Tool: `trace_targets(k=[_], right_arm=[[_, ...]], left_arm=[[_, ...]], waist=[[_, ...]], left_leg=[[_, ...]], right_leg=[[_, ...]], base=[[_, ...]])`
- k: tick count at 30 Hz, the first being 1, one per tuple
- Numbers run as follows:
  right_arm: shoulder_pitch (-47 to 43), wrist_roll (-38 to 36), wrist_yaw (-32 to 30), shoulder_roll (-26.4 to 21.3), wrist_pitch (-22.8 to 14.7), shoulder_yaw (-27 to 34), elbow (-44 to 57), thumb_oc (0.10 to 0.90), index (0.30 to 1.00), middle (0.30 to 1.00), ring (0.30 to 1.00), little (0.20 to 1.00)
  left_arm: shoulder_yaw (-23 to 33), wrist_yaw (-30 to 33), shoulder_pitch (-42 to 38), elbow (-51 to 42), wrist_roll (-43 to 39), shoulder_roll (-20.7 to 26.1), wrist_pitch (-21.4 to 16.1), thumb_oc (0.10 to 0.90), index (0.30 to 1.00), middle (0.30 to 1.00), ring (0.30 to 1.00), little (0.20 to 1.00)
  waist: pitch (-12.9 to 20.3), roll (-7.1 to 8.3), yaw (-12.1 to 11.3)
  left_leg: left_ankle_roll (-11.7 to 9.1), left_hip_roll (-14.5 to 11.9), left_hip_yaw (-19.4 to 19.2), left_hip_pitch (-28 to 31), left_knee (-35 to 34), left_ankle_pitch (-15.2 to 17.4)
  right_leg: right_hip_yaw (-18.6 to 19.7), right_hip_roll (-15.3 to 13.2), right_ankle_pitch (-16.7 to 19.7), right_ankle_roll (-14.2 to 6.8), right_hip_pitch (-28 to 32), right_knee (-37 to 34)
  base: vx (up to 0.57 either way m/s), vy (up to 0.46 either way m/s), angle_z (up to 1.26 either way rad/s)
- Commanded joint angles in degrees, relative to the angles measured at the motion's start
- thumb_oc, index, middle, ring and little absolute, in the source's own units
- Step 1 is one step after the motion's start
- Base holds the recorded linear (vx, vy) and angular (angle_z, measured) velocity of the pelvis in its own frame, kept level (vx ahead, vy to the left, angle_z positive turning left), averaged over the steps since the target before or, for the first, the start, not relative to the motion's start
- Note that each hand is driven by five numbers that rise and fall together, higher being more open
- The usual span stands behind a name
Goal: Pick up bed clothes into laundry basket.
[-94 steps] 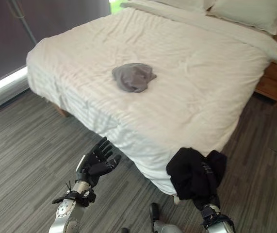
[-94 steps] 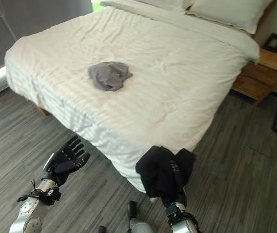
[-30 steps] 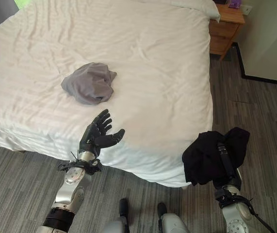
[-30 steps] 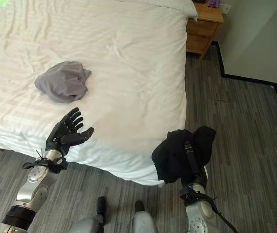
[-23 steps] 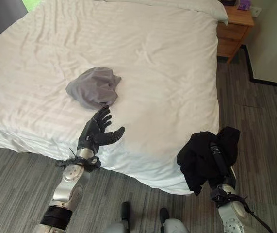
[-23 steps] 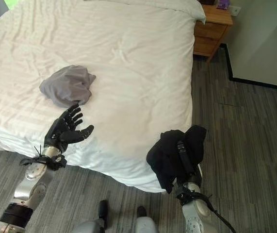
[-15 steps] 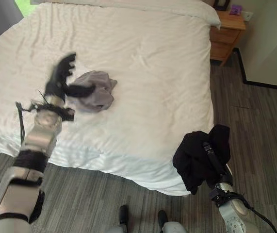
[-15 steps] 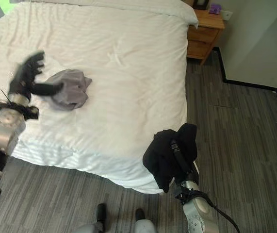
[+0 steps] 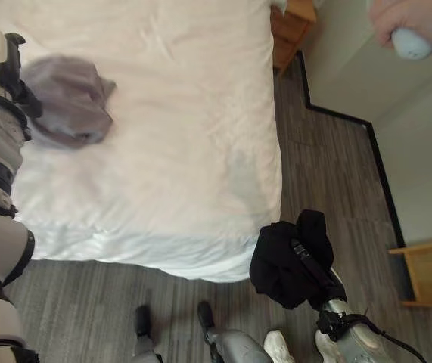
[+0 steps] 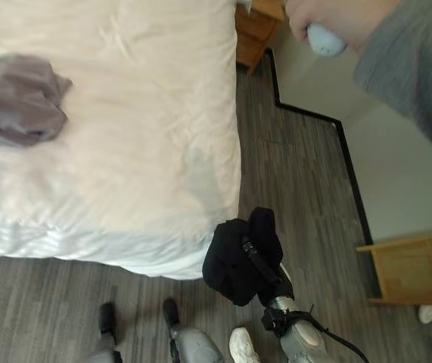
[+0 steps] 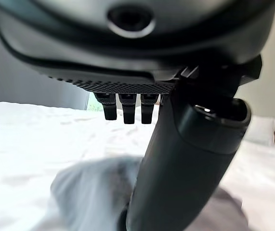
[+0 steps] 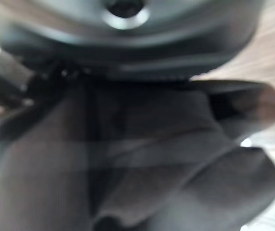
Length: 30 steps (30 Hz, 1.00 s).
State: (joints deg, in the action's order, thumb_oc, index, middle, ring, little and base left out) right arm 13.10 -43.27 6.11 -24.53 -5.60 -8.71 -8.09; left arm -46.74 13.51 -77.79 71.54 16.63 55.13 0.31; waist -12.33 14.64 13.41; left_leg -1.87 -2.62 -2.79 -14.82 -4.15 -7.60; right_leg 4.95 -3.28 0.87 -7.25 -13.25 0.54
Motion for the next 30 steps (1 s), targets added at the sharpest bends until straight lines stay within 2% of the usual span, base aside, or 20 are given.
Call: trace_targets(k=[1,5,9,10,11,14,17,18,19,20,22,23,26,27,28,30], right_arm=[[-4.13,-2.38,1.37,-2.2,-6.95,5.27,5.4,0.4,0.3,0.3,0.3,0.3],[-6.27,-1.66,1.42,-2.99,-7.03,2.71,6.82,0.4,0.3,0.3,0.3,0.3],[-7.07,-1.48,1.09,-2.37,-7.24,1.72,6.83,0.4,0.3,0.3,0.3,0.3],[-6.05,-1.08,1.01,-1.84,-6.95,1.96,7.58,0.4,0.3,0.3,0.3,0.3],[-5.98,-1.08,1.01,-1.92,-6.93,1.97,7.62,0.4,0.3,0.3,0.3,0.3],[-5.2,-0.89,1.09,-1.84,-6.73,2.38,7.3,0.4,0.3,0.3,0.3,0.3],[-5.28,-0.88,0.82,-2.01,-6.56,3.54,6.1,0.4,0.3,0.3,0.3,0.3],[-5.28,-0.88,0.82,-2.02,-6.56,3.54,6.1,0.4,0.3,0.3,0.3,0.3],[-5.86,-0.35,-0.4,-1.36,-6.72,4.31,5.13,0.4,0.3,0.3,0.3,0.3],[-6.34,0.24,-1.18,-0.93,-6.86,4.79,4.77,0.4,0.3,0.3,0.3,0.3],[-8.04,1.48,-2.78,-0.56,-6.97,6.02,4.26,0.4,0.3,0.3,0.3,0.3],[-8.66,1.78,-3.58,-0.26,-7.14,7.07,4.22,0.4,0.3,0.3,0.3,0.3],[-10.89,4.32,-5.74,0.85,-6.63,10.35,3.37,0.4,0.3,0.3,0.3,0.3],[-10.68,5.27,-5.94,1.54,-6.12,12.77,3.65,0.4,0.3,0.3,0.3,0.3],[-10.49,5.27,-5.95,1.43,-6.09,12.64,3.72,0.4,0.3,0.3,0.3,0.3],[-10.27,6.82,-6.0,2.11,-5.64,13.49,4.32,0.4,0.3,0.3,0.3,0.3]], left_arm=[[0.74,3.12,-10.48,-1.85,-1.51,4.03,-2.67,0.8,0.9,0.9,0.9,0.9],[1.93,2.1,-8.64,-1.83,-4.42,2.45,-4.07,0.8,0.9,0.9,0.9,0.9],[4.63,1.06,-6.32,-0.79,-7.56,-0.25,-4.62,0.8,0.9,0.9,0.9,0.9],[9.51,-0.37,-2.35,-1.75,-12.94,-2.94,-5.4,0.413,0.319,0.319,0.319,0.319],[9.63,-0.36,-2.19,-1.81,-12.94,-2.95,-5.38,0.4,0.3,0.3,0.3,0.3],[11.82,-0.73,0.11,-3.13,-15.08,-4.87,-5.73,0.4,0.3,0.3,0.3,0.3],[15.89,-1.39,4.12,-9.51,-21.25,-8.15,-6.84,0.4,0.3,0.3,0.3,0.3],[15.9,-1.39,4.13,-9.52,-21.25,-8.14,-6.84,0.4,0.3,0.3,0.3,0.3],[20.01,-0.3,6.76,-14.63,-27.55,-11.04,-7.62,0.4,0.3,0.3,0.3,0.3],[22.64,0.45,9.08,-18.59,-31.97,-12.84,-8.93,0.4,0.3,0.3,0.3,0.3],[24.95,0.1,14.52,-27.22,-36.5,-15.31,-10.17,0.4,0.3,0.3,0.3,0.3],[26.5,-0.19,18.57,-34.38,-39.59,-16.26,-11.76,0.4,0.3,0.3,0.3,0.3],[31.84,-4.2,34.24,-48.33,-49.56,-22.34,-13.82,0.4,0.3,0.3,0.3,0.3],[35.97,-7.59,46.55,-56.79,-53.94,-25.67,-14.38,0.4,0.3,0.3,0.3,0.3],[36.16,-7.57,47.05,-57.17,-53.9,-25.73,-14.24,0.4,0.3,0.3,0.3,0.3],[40.11,-8.71,56.13,-62.0,-54.02,-28.1,-13.95,0.4,0.3,0.3,0.3,0.3]], waist=[[-1.18,0.15,-1.63],[-3.3,1.32,-1.48],[-4.03,2.06,-0.94],[-3.92,2.15,-0.8],[-3.82,2.07,-0.75],[-3.38,1.76,-0.77],[-2.75,0.0,-1.82],[-2.71,-0.01,-1.8],[-1.92,-1.62,-2.47],[-1.77,-2.53,-2.99],[-0.82,-4.65,-3.88],[-0.7,-5.76,-4.63],[1.22,-9.42,-6.8],[3.08,-11.03,-8.14],[3.17,-11.11,-8.01],[5.13,-12.35,-9.08]], left_leg=[[-0.6,-3.19,1.38,1.4,1.01,3.79],[-0.7,-3.55,1.69,-1.38,1.21,3.2],[-0.71,-3.98,2.03,-3.14,1.34,2.84],[-0.74,-4.13,2.37,-3.31,1.32,2.88],[-0.74,-4.13,2.37,-3.38,1.32,2.88],[-0.74,-4.1,2.41,-2.91,1.38,3.13],[-0.7,-3.78,2.59,-0.59,1.34,3.91],[-0.7,-3.78,2.6,-0.64,1.34,3.89],[-0.65,-3.21,3.07,1.02,1.25,4.24],[-0.61,-2.8,3.33,2.23,1.09,4.52],[-0.4,-1.86,3.95,3.57,0.98,4.58],[-0.27,-1.45,4.29,4.61,0.96,4.9],[0.21,-0.18,5.2,7.29,1.19,5.67],[0.51,0.43,5.62,9.6,0.87,6.31],[0.52,0.43,5.65,9.76,0.81,6.33],[0.66,0.85,6.1,10.96,1.0,6.77]], right_leg=[[1.59,-4.39,8.73,-5.19,-0.87,-1.8],[1.6,-4.14,8.75,-5.0,-3.05,-2.36],[1.66,-3.68,8.77,-4.78,-4.58,-2.95],[1.66,-3.46,8.42,-4.74,-4.84,-3.15],[1.65,-3.46,8.41,-4.74,-4.91,-3.14],[1.68,-3.45,7.76,-4.69,-4.67,-2.89],[1.33,-3.67,5.61,-4.5,-3.11,-1.7],[1.32,-3.67,5.62,-4.5,-3.15,-1.71],[0.62,-4.11,4.47,-4.22,-1.76,-0.81],[0.27,-4.32,3.63,-4.07,-0.69,-0.36],[-0.24,-4.78,2.45,-3.76,0.6,0.68],[-0.6,-5.01,1.56,-3.64,1.51,1.39],[-1.41,-6.05,-0.07,-3.22,4.22,2.49],[-1.93,-6.51,-0.92,-2.91,6.6,2.67],[-1.97,-6.52,-0.97,-2.91,6.77,2.64],[-2.47,-6.83,-2.02,-2.46,8.6,2.55]], base=[[-0.06,0.039,0.09],[-0.06,0.029,0.05],[-0.06,-0.002,0.01],[-0.03,-0.005,0.17],[-0.02,0.001,0.17],[0.0,0.008,0.04],[0.01,0.01,-0.09],[0.09,-0.025,-0.13],[0.09,-0.042,-0.05],[0.11,-0.027,0.01],[0.07,0.005,0.15],[0.06,0.017,0.2],[0.08,0.041,0.13],[0.1,0.009,0.09],[0.1,-0.007,0.08],[0.06,-0.02,0.1]])
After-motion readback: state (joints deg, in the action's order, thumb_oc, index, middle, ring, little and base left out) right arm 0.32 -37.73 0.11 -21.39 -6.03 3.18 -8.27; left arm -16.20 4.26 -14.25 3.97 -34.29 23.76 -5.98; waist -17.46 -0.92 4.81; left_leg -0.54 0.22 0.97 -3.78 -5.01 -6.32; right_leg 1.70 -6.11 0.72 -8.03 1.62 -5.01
